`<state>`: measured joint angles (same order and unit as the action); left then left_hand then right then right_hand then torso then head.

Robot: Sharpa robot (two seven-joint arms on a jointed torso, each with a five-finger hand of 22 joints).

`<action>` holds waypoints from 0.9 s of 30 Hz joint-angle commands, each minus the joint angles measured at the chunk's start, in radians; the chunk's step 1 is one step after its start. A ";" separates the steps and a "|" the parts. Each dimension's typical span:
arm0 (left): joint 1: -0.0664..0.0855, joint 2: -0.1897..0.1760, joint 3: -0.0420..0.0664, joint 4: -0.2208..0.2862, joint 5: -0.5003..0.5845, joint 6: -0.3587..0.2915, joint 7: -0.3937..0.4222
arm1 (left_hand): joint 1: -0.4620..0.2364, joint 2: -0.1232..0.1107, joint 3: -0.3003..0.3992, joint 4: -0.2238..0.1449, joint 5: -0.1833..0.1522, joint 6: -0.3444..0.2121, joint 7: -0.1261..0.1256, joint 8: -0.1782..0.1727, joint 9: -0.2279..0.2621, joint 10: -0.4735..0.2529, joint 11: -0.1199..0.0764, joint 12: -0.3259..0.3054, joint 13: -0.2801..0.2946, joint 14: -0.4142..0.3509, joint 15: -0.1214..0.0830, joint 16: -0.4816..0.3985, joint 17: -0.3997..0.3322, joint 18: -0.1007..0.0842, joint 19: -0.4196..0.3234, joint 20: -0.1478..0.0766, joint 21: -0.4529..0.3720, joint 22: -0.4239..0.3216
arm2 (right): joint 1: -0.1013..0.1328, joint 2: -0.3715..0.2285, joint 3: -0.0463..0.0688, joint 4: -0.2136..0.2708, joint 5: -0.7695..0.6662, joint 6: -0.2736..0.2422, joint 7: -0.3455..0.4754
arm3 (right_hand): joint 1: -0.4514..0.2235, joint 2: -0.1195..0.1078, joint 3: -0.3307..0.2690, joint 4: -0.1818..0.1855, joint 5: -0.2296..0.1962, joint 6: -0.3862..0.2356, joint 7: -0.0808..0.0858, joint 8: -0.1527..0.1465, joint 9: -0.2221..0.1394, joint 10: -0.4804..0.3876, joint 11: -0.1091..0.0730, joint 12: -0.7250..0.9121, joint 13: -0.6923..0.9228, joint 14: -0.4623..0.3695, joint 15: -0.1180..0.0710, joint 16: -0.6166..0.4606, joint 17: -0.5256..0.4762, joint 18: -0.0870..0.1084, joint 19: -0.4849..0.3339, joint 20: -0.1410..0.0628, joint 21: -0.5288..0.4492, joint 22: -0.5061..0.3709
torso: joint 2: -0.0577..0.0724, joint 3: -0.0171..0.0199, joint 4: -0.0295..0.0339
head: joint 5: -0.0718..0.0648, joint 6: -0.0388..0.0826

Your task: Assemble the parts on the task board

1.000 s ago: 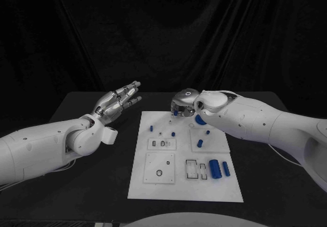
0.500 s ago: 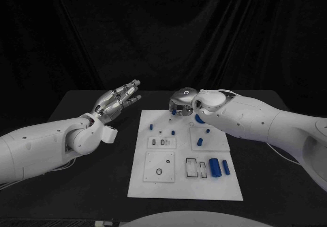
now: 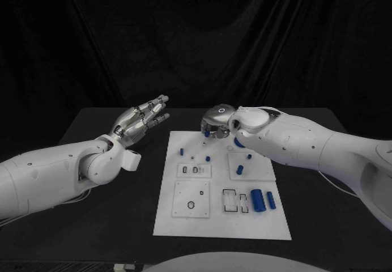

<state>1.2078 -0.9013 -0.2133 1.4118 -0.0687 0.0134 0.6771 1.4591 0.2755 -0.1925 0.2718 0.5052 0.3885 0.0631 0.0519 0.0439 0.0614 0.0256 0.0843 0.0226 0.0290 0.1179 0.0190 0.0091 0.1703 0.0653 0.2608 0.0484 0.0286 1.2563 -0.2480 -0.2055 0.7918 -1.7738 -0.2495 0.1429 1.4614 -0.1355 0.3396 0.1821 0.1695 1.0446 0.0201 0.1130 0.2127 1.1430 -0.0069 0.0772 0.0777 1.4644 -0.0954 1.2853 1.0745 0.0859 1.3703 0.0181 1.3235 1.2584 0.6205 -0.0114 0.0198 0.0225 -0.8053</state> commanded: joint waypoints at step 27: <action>0.000 0.000 0.001 0.001 0.002 0.000 0.064 | 0.008 -0.001 0.006 -0.001 0.007 0.013 0.002 0.005 0.002 0.002 0.008 0.007 0.001 -0.001 0.006 0.005 0.002 0.011 0.000 0.011 0.006 0.001 | -0.006 0.009 0.001 -0.012 -0.004 0.040 -0.037 | -0.002 0.002 0.019 -0.013 0.018 -0.010 -0.008 -0.013 0.008 -0.020 0.016 -0.014 -0.006 -0.010 0.019 -0.018 -0.021 -0.004 -0.009 0.015 -0.012 0.000 | -0.001 0.0011 -0.0020 | 0.001 -0.017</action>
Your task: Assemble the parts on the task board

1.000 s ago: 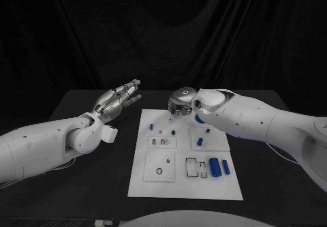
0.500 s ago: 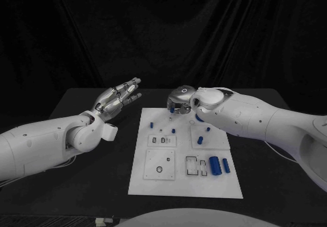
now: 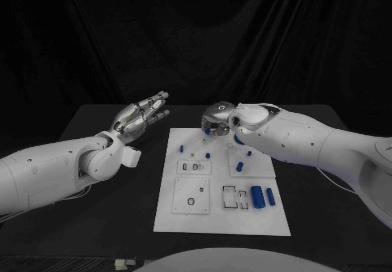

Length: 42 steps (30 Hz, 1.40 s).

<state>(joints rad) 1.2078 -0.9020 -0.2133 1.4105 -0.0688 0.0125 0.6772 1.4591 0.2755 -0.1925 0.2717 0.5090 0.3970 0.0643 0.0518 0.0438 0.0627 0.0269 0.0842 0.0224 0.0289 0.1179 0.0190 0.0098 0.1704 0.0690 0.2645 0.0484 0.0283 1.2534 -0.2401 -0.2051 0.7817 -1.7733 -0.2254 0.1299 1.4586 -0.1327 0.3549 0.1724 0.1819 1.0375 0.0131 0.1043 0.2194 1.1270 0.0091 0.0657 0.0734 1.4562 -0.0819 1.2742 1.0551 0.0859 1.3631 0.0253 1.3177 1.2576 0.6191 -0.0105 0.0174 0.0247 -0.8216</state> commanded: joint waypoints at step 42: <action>-0.001 -0.008 0.001 -0.005 0.002 0.008 0.063 | 0.011 0.002 0.010 -0.001 0.006 0.023 0.004 0.009 0.004 0.002 0.011 0.009 0.002 0.000 0.008 0.006 0.001 0.011 -0.003 0.008 0.006 0.001 | 0.036 -0.144 0.000 0.151 0.018 -0.185 -0.009 | -0.085 0.021 -0.112 0.011 -0.072 -0.347 -0.087 -0.031 -0.141 -0.103 0.030 0.052 0.033 -0.049 0.034 -0.041 -0.076 0.009 -0.043 0.039 -0.070 -0.009 | -0.005 0.0010 -0.0069 | 0.010 -0.010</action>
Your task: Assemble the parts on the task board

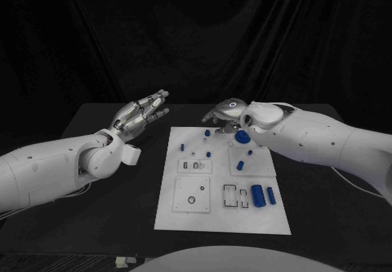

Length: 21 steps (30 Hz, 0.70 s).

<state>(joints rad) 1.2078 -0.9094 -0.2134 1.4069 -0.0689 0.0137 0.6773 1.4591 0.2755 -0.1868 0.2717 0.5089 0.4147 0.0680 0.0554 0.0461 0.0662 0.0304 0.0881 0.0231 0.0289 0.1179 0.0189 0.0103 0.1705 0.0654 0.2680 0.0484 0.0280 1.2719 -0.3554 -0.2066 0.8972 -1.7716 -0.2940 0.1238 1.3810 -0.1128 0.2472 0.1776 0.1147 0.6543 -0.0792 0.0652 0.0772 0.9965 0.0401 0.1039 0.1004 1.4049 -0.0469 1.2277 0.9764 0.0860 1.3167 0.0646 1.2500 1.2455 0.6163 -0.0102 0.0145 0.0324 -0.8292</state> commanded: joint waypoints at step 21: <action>-0.005 -0.004 0.001 -0.005 0.002 0.016 0.063 | 0.014 0.002 0.008 -0.003 0.009 0.009 0.002 0.007 0.002 -0.002 0.010 0.006 0.001 0.001 0.008 0.007 0.001 0.011 0.001 0.005 0.006 0.001 | 0.040 -0.289 0.001 0.217 0.182 -0.032 -0.111 | -0.111 -0.017 -0.090 0.106 -0.052 0.285 0.104 0.039 0.131 0.557 -0.088 1.449 1.446 0.150 -0.044 0.319 0.552 -0.019 0.086 -0.045 0.066 0.132 | -0.001 0.0006 -0.0026 | 0.005 0.001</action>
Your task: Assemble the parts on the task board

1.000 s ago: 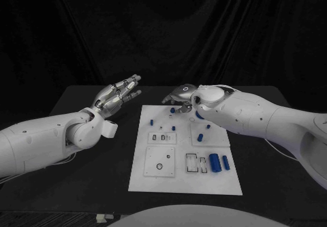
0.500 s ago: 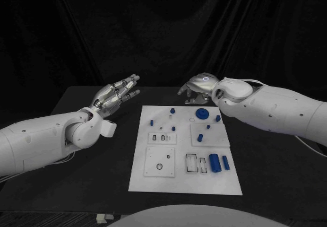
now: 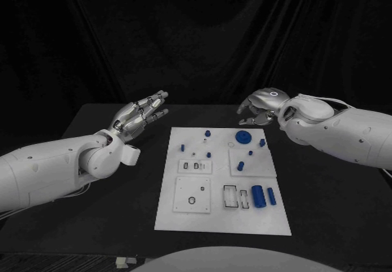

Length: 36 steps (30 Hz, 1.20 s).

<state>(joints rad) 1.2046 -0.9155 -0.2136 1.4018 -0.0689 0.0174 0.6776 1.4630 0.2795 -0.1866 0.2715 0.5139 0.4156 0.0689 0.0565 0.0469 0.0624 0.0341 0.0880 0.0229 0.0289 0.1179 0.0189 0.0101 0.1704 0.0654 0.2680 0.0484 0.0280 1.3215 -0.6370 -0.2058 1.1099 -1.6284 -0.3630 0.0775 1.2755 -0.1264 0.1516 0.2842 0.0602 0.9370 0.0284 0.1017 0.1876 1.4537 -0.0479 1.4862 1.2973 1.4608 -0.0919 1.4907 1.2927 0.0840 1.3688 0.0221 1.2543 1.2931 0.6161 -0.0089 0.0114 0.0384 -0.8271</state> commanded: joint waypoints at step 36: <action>-0.006 -0.002 0.001 -0.002 0.002 0.019 0.062 | 0.014 -0.002 0.011 -0.004 0.005 0.020 0.004 0.009 0.002 0.003 0.010 0.008 0.001 0.002 0.010 0.007 0.002 0.011 0.003 0.006 0.008 0.002 | -0.090 0.026 0.000 -0.059 -0.016 0.102 -0.108 | 0.004 -0.021 0.039 -0.001 0.098 -0.110 0.028 -0.028 0.127 0.117 0.023 0.085 0.273 0.110 0.018 0.080 0.278 -0.051 0.115 0.017 0.206 0.214 | 0.000 -0.0010 0.0019 | -0.001 -0.007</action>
<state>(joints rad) 1.1998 -0.9183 -0.2137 1.3976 -0.0690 0.0259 0.6776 1.4671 0.2754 -0.1814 0.2662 0.5138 0.4273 0.0733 0.0592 0.0478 0.0660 0.0375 0.0919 0.0227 0.0326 0.1216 0.0229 0.0107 0.1704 0.0653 0.2680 0.0523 0.0287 1.2347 -0.6117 -0.2061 1.0534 -1.6346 -0.2826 -0.0110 1.2700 -0.1459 0.1865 0.2828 0.1549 0.8214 0.0540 0.0666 0.3140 1.4665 -0.0300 1.5674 1.3077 1.4641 -0.0810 1.5678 1.3078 0.0540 1.4650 0.0343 1.4553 1.3078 0.6163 -0.0099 0.0132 0.0373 -0.8330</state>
